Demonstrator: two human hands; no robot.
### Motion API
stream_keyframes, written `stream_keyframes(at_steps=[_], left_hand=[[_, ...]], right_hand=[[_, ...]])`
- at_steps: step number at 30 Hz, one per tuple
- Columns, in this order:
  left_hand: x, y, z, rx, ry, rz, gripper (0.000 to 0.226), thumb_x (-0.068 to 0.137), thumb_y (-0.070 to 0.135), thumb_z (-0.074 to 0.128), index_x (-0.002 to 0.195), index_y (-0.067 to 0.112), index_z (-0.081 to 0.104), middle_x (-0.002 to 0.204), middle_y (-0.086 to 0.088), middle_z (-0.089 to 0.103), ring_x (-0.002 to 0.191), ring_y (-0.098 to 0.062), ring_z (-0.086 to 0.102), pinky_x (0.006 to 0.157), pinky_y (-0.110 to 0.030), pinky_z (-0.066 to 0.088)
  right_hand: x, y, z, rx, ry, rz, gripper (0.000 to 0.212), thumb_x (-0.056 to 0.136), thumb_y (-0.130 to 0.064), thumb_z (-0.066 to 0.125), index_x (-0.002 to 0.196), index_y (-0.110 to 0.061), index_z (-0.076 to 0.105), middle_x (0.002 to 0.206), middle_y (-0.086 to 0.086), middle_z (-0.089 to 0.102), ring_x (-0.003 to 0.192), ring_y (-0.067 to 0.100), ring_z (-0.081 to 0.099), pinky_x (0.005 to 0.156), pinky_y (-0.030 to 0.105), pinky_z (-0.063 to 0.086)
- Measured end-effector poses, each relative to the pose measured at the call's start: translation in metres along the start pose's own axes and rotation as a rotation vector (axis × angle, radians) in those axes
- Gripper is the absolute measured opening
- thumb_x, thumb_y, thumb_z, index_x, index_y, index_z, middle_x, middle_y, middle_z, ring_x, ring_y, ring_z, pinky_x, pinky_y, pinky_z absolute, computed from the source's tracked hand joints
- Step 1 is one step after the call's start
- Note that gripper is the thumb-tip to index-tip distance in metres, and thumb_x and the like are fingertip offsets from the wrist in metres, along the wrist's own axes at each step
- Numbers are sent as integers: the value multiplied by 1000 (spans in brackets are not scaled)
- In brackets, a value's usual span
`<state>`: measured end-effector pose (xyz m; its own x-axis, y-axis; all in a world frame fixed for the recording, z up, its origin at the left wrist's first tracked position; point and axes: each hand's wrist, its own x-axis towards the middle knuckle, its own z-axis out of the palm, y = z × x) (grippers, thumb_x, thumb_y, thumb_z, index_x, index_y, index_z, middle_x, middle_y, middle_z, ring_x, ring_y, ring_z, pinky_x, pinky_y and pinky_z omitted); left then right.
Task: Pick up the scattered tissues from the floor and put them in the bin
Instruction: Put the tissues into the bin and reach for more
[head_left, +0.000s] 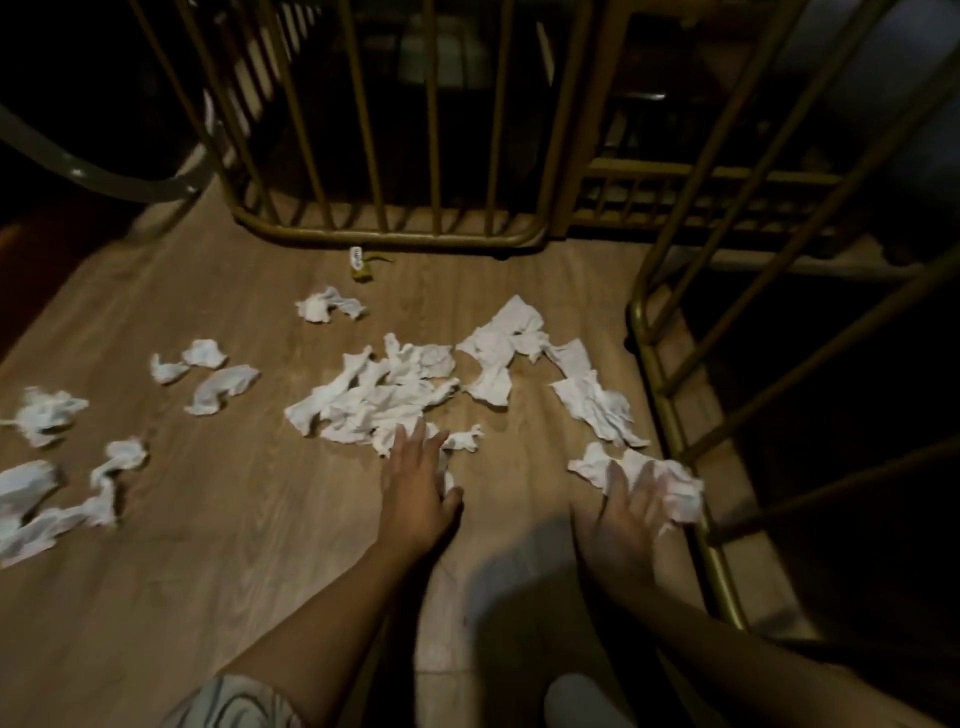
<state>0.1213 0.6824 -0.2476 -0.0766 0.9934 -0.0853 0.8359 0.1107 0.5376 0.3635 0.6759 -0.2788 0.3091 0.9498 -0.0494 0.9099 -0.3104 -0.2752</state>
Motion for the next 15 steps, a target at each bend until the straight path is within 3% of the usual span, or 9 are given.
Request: stream_keyframes(at_steps=[2,5,9,11,13,15], left_hand=[[6,-1,11,4,-69,-6,72,86,37,63,149,32,28,163,-4,9,150,-27,0,119,-45,12],[7,-2,26,21,-66,9,60,91,42,57,146,36,35,159,-7,22,146,-28,18,116,-43,23],[0,-1,35,23,47,29,48,93,46,48,138,31,45,129,-4,50,120,-24,46,101,-41,40],[-6,-2,35,-31,69,-21,47,93,45,51,136,29,47,118,0,55,111,-20,51,99,-45,40],[-16,-7,35,-38,88,-7,35,91,47,57,120,28,59,101,3,60,99,-19,56,91,-45,43],[-28,-11,33,-80,130,37,19,85,48,66,84,30,63,78,9,56,80,-13,56,76,-40,44]], right_hand=[[2,0,10,92,-44,-14,66,81,-42,55,141,-19,41,151,23,35,141,39,22,115,55,20],[5,-7,10,231,-110,-21,65,88,-31,61,147,-22,35,157,12,24,145,31,18,117,48,18],[24,-13,7,361,-74,-207,53,90,-8,56,140,-20,46,144,5,46,135,22,39,110,27,25],[35,-15,6,377,-93,-246,47,90,-4,53,136,-14,52,136,8,55,127,25,47,106,27,29],[42,-15,9,344,-139,-334,41,89,-12,48,129,-9,59,128,12,61,119,31,53,105,35,35],[42,-17,8,260,-202,-477,33,91,-23,49,116,-11,66,115,13,65,109,31,57,99,40,42]])
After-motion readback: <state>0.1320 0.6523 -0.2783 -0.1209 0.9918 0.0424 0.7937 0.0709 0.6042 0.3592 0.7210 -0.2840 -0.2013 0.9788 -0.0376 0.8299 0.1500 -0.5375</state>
